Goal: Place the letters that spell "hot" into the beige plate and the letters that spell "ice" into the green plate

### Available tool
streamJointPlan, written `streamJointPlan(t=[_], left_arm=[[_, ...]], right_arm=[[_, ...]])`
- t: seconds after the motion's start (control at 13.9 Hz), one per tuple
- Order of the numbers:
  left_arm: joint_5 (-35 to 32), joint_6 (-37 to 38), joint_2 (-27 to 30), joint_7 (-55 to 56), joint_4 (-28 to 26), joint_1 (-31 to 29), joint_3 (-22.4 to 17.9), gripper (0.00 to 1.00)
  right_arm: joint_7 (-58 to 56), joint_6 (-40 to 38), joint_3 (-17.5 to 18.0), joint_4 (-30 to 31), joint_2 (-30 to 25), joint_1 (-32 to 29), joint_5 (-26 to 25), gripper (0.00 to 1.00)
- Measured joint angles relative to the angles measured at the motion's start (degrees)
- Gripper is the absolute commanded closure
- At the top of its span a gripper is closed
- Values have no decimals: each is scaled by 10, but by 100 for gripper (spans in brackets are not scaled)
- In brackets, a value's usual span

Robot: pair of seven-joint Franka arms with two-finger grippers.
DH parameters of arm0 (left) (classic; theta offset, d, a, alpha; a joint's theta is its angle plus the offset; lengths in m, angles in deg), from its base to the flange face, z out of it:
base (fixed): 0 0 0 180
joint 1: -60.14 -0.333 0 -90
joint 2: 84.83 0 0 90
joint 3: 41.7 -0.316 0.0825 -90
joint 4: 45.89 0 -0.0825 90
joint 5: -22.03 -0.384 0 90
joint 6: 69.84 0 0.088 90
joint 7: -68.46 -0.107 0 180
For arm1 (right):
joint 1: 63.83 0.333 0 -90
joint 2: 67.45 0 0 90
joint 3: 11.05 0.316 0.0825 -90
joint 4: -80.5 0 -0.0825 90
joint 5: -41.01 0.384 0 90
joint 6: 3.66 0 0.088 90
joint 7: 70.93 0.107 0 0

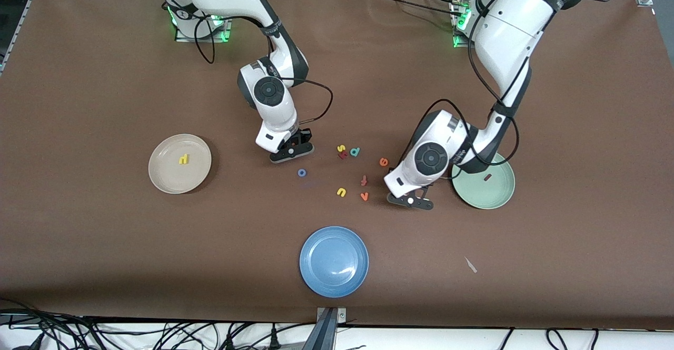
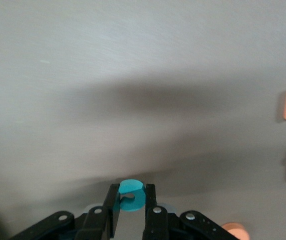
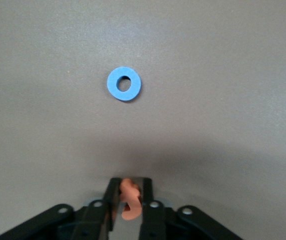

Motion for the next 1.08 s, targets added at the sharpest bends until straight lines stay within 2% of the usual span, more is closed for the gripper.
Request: streamJointPlan(t=[0.14, 0.36, 0.57, 0.72, 0.79, 0.86, 0.93, 1.01, 1.08], left_arm=[[-1, 45, 27, -23, 4, -22, 0, 100], [-1, 128, 70, -70, 4, -60, -1, 100], [-1, 169, 84, -92, -11, -102, -1, 100], [-10, 165, 83, -98, -36, -123, -2, 100], [-24, 155, 82, -98, -50, -130, -1, 94], [-36, 139, 82, -99, -65, -135, -1, 68], [-40, 123, 81, -99, -78, -138, -1, 12], [-43, 109, 79, -100, -88, -140, -1, 0], [-43, 101, 79, -100, -94, -140, -1, 0]], right_arm=[[0, -1, 0, 0, 0, 0, 0, 99], [0, -11, 0, -4, 0, -1, 0, 100], [-9, -127, -6, -52, 3, -10, 0, 100], [-57, -188, -46, -83, -2, -13, 0, 100], [-91, -211, -71, -85, -8, -16, 0, 100], [-118, -227, -93, -81, -16, -21, 1, 100], [-140, -234, -112, -72, -26, -25, 1, 100], [-163, -237, -132, -57, -40, -27, 1, 100], [-186, -238, -152, -38, -56, -28, 1, 100]])
